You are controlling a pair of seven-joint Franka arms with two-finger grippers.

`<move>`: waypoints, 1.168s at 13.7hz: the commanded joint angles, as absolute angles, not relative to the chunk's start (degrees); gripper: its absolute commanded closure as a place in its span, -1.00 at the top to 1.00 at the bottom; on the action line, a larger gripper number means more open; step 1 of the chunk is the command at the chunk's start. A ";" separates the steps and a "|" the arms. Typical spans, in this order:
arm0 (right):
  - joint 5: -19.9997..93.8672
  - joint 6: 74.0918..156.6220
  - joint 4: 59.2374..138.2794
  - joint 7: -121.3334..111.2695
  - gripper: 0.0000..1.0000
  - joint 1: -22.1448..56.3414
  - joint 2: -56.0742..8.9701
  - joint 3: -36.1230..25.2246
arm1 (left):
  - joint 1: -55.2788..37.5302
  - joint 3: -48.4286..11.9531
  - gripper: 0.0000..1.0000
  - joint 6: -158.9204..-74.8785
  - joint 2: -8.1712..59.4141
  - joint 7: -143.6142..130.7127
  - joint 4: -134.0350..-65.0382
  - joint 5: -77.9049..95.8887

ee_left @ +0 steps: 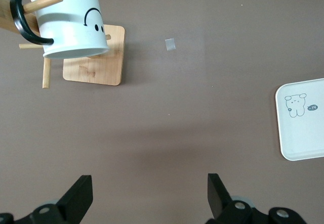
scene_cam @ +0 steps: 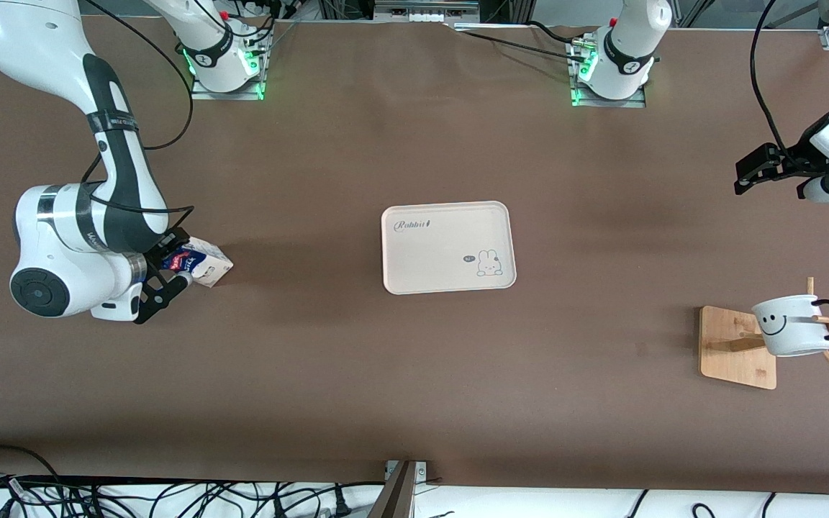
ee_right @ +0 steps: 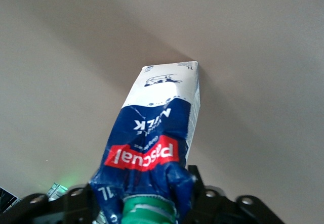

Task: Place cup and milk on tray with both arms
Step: 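Close the right gripper around the milk carton's body, then lift the milk carton with the right gripper and carry it toward the tray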

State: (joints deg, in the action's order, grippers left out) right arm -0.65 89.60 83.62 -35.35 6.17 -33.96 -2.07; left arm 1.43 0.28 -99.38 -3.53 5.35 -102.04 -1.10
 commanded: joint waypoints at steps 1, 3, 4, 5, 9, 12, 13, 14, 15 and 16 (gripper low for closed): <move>0.96 89.03 84.55 -35.60 -1.00 6.15 -32.96 -1.93 | 1.49 0.62 1.00 -98.26 -3.25 6.24 -100.90 0.53; 0.97 88.95 84.55 -35.51 -1.00 6.06 -32.78 -1.93 | 1.49 0.62 1.00 -98.26 -3.16 6.24 -100.90 0.53; 1.31 88.42 84.55 -35.33 -1.00 5.89 -32.70 -2.02 | 1.49 0.62 1.00 -98.26 -3.16 6.15 -100.90 0.53; 1.84 87.63 84.55 -35.25 -1.00 5.89 -32.43 -2.11 | 1.49 0.62 1.00 -98.26 -3.25 6.24 -100.90 0.53; 3.87 82.19 84.38 -33.94 -1.00 5.80 -27.96 -2.55 | 1.49 0.62 1.00 -98.26 -3.25 6.15 -100.90 0.53; 4.22 78.93 84.38 -30.16 -1.00 5.80 -24.18 -2.46 | 1.41 0.62 1.00 -98.26 -3.16 6.24 -100.90 0.53; 5.44 78.40 84.38 -29.36 -1.00 5.80 -23.73 -2.46 | 1.49 0.62 1.00 -98.26 -3.25 6.15 -100.90 0.53; 6.41 77.88 84.38 -27.96 -1.00 5.80 -23.21 -2.46 | 1.49 0.62 1.00 -98.26 -3.25 6.15 -100.90 0.53; 6.42 77.52 84.29 -26.21 -1.00 5.89 -22.51 -2.20 | 1.49 0.62 1.00 -98.26 -3.16 6.15 -100.90 0.53; 6.59 76.82 84.29 -23.84 -1.00 6.15 -21.46 -1.85 | 1.41 0.62 1.00 -98.26 -3.16 6.15 -100.90 0.53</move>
State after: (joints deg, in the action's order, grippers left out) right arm 5.33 78.00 83.26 -27.62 6.10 -23.52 -2.46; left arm 1.43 0.28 -99.38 -3.53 5.35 -102.03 -1.10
